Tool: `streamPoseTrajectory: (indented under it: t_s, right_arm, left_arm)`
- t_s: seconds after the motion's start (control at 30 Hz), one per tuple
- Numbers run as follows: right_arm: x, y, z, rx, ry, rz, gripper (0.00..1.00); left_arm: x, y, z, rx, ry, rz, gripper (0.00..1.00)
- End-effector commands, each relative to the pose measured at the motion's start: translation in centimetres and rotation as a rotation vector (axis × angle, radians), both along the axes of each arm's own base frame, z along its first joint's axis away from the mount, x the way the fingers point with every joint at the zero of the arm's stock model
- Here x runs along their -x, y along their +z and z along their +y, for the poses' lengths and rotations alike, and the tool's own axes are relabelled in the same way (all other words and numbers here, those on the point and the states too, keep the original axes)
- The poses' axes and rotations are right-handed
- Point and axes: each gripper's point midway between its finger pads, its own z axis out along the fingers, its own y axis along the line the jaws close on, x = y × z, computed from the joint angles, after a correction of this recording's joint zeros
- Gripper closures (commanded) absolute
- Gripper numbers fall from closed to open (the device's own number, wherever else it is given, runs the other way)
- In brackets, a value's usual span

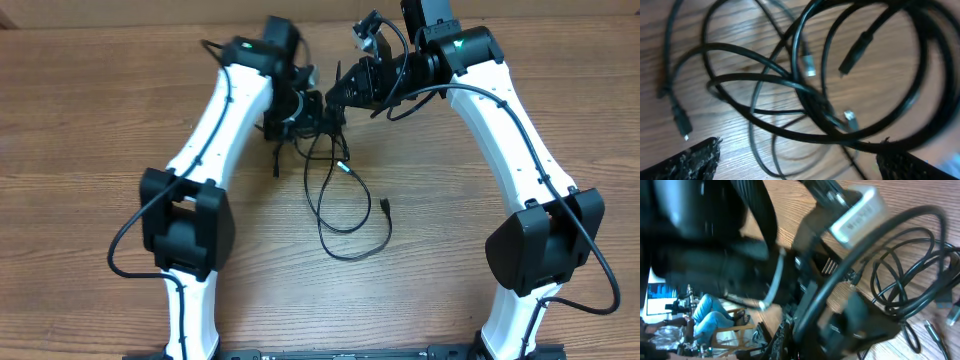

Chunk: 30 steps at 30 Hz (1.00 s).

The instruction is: Untangle cables

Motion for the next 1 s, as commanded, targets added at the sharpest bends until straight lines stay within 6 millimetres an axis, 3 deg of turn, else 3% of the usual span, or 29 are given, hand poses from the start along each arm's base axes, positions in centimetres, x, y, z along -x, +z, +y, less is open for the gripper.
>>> streamPoseTrajectory:
  t_s: [0.0, 0.1, 0.2, 0.27, 0.3, 0.43, 0.6, 0.7, 0.73, 0.87, 0.9, 0.97]
  right_arm:
    - [0.8, 5.3, -0.7, -0.043, -0.020, -0.104, 0.96]
    - [1.3, 8.8, -2.4, -0.065, -0.054, -0.198, 0.96]
    - [1.3, 11.0, -4.8, -0.059, -0.127, -0.242, 0.96]
    - [0.7, 12.1, -7.2, -0.036, -0.218, -0.259, 0.96]
    - [0.4, 13.4, -9.8, -0.026, -0.297, -0.285, 0.96]
    - [0.4, 15.7, -14.9, -0.022, -0.423, -0.337, 0.96]
    - [0.0, 15.8, -19.9, 0.022, -0.559, -0.332, 0.96]
    - [0.3, 15.2, -21.3, 0.034, -0.592, -0.297, 0.96]
    - [0.4, 15.1, -21.5, 0.037, -0.596, -0.291, 0.96]
    - [0.5, 14.7, -21.8, 0.055, -0.608, -0.277, 0.96]
    - [0.5, 14.5, -21.8, 0.063, -0.611, -0.273, 0.96]
    - [0.7, 14.3, -21.5, 0.066, -0.605, -0.262, 0.96]
  left_arm:
    - [-0.8, -1.7, 2.2, -0.210, 0.166, -0.027, 0.01]
    - [-0.7, -3.2, 1.9, -0.222, 0.189, -0.027, 0.00]
    - [-0.5, -4.8, 2.2, -0.234, 0.193, -0.019, 0.00]
    - [-0.2, -5.7, 2.7, -0.252, 0.196, -0.009, 0.00]
    - [0.1, -6.3, 3.1, -0.271, 0.197, -0.003, 0.00]
    - [0.5, -7.1, 3.4, -0.283, 0.196, 0.005, 0.00]
    - [0.4, -7.6, 3.3, -0.280, 0.196, -0.001, 0.00]
    - [0.2, -7.9, 3.2, -0.275, 0.198, -0.010, 0.02]
    - [0.2, -8.0, 3.2, -0.275, 0.198, -0.012, 0.07]
    - [0.2, -8.4, 3.8, -0.304, 0.218, -0.015, 0.49]
    - [0.2, -8.4, 3.9, -0.310, 0.219, -0.018, 0.53]
    - [0.2, -8.4, 4.0, -0.312, 0.219, -0.018, 0.45]
